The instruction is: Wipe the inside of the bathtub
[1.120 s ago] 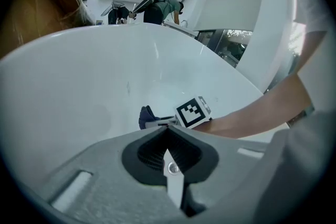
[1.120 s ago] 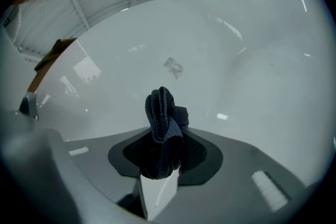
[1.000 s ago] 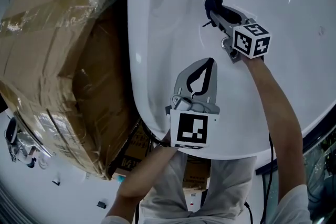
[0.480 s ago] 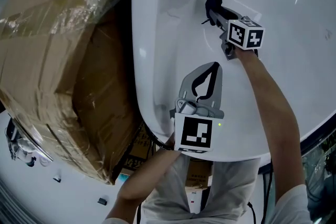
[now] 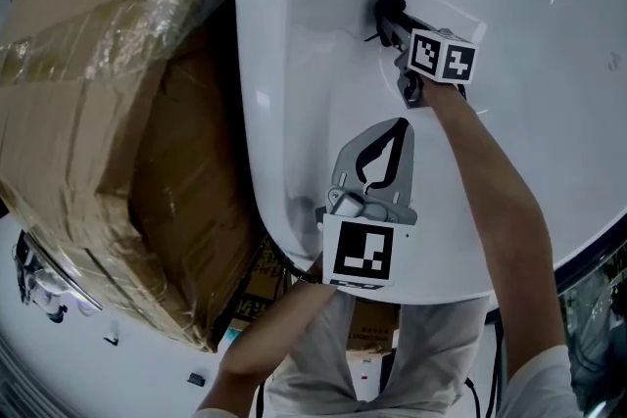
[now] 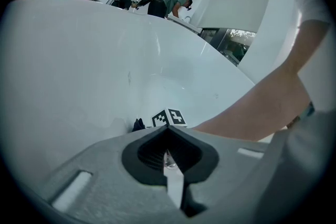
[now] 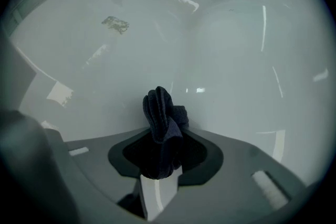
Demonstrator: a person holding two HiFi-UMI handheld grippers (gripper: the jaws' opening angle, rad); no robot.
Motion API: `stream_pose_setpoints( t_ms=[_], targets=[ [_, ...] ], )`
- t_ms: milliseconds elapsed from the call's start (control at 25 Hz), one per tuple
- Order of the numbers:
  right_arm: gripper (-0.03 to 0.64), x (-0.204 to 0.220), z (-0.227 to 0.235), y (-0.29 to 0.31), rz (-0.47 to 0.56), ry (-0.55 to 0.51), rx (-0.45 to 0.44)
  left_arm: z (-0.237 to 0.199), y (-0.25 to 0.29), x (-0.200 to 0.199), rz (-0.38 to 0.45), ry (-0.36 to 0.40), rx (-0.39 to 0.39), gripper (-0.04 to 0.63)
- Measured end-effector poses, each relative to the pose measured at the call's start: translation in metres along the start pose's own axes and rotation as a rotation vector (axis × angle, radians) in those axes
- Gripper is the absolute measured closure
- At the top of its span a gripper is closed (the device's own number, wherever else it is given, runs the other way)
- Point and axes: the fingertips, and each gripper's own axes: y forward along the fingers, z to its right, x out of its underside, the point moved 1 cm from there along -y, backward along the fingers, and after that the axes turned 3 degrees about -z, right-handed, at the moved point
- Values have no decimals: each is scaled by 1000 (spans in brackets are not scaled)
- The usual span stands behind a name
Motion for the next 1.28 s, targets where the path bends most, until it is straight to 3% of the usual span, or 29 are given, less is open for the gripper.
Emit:
stream_pose_setpoints(
  t_ms=[560, 1080, 1280],
  targets=[
    [495, 9, -41, -7, -48, 10, -95, -1, -1, 5, -13, -61, -22, 597],
    [499, -4, -88, -41, -54, -84, -182, 9, -14, -10, -3, -60, -29, 597],
    [499, -10, -108, -57, -67, -176, -222, 10, -25, -15, 0, -62, -40, 597]
  ],
)
